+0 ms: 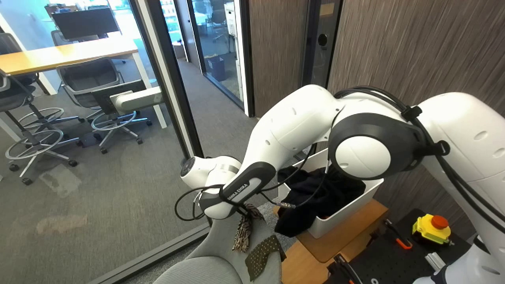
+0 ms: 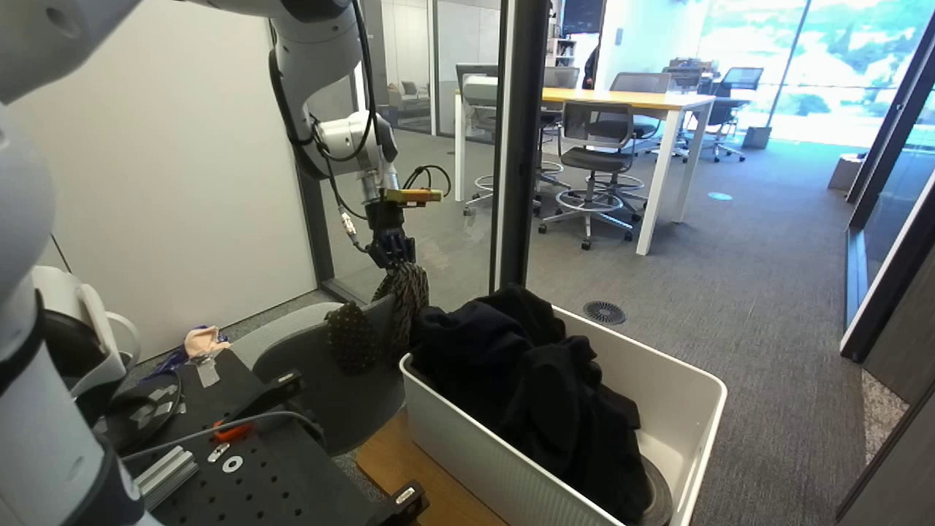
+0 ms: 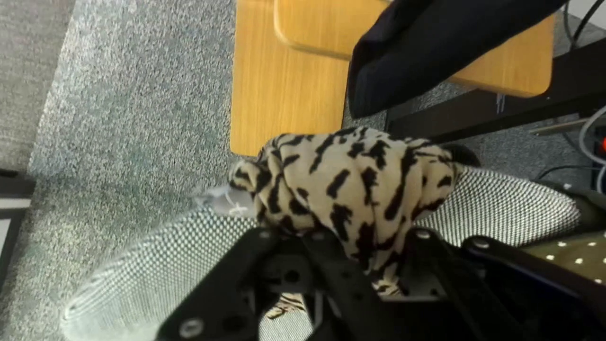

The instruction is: Pick up the animal print cloth from the chair and put it in the box

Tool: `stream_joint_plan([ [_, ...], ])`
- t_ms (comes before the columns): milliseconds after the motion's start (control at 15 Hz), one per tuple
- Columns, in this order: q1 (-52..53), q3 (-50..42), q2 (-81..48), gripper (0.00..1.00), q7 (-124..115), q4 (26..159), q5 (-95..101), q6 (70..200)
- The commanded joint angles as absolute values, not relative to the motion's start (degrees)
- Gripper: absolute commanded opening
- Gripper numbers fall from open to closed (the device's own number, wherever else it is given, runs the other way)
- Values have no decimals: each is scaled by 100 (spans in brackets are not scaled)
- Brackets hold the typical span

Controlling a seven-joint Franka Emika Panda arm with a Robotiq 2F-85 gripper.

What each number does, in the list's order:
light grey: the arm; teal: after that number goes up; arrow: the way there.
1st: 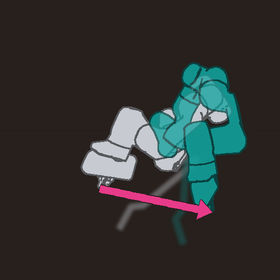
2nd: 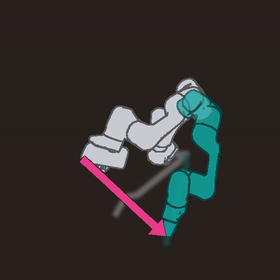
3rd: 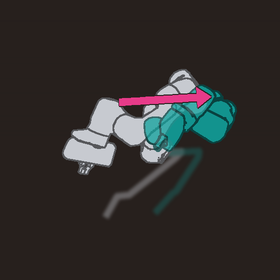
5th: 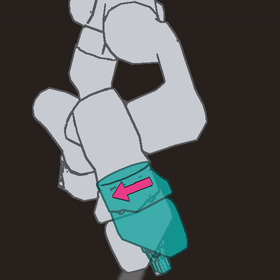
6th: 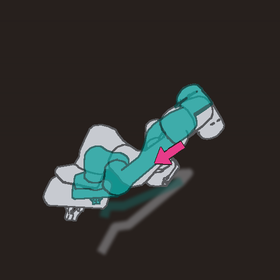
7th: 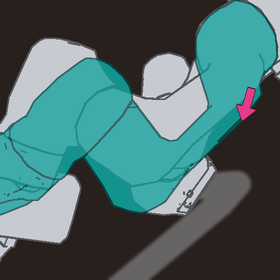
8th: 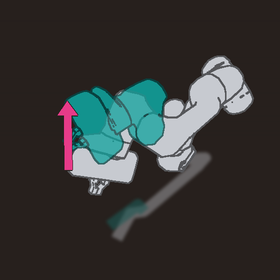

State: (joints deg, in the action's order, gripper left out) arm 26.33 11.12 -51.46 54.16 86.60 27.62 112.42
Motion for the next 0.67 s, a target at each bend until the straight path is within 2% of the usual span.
stream_joint_plan([
  [0, 2410, 714, -4493, 4, 5254, 9041, 3196, 10552],
  [267, 2138, 360, -4065, 4, 4912, 9078, 3759, 9778],
  [600, 1784, 329, -3567, 4, 4090, 9096, 4058, 8850],
])
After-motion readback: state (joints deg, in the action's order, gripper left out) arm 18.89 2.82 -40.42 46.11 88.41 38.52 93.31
